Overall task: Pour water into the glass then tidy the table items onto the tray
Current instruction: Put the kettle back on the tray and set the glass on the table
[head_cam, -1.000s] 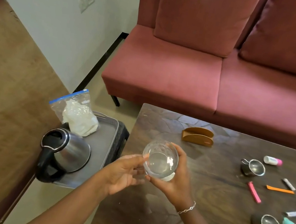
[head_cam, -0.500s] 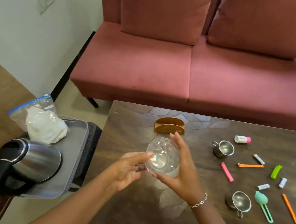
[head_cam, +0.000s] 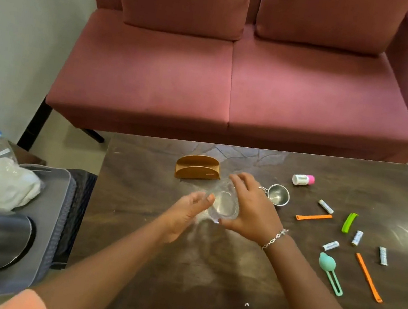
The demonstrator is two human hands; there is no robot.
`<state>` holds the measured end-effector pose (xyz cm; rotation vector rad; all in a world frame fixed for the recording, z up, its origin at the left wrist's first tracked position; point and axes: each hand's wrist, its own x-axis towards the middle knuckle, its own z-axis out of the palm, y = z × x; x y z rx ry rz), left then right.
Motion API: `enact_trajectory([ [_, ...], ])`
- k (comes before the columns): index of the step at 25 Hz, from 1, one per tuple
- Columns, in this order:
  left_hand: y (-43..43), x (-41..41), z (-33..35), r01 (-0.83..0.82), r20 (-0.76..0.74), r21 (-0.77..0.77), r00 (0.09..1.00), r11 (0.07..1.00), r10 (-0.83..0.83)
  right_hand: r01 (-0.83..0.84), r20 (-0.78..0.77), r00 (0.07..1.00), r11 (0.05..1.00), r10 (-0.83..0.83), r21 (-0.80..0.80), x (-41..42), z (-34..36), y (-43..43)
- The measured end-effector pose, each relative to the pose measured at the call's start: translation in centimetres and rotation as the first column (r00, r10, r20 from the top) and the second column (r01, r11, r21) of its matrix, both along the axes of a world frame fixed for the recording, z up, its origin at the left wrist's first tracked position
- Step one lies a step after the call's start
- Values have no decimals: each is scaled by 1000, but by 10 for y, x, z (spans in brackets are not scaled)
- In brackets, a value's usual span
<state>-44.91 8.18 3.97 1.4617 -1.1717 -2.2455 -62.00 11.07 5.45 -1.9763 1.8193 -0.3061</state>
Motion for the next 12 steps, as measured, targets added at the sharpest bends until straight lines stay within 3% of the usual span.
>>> enact_trajectory([
  [3, -18, -16, 0, 173, 253, -188, 960, 967, -123, 62, -24, 998, 998, -62, 27, -26, -23, -31],
  [7, -30, -25, -11, 402, 459, -330, 859, 854, -226, 183, -83, 980, 981, -178, 58, -55, -57, -69],
  [12, -38, -28, -29, 605, 638, -370, 717, 704, -281, 297, -139, 949, 948, -281, 110, -68, -99, -102],
])
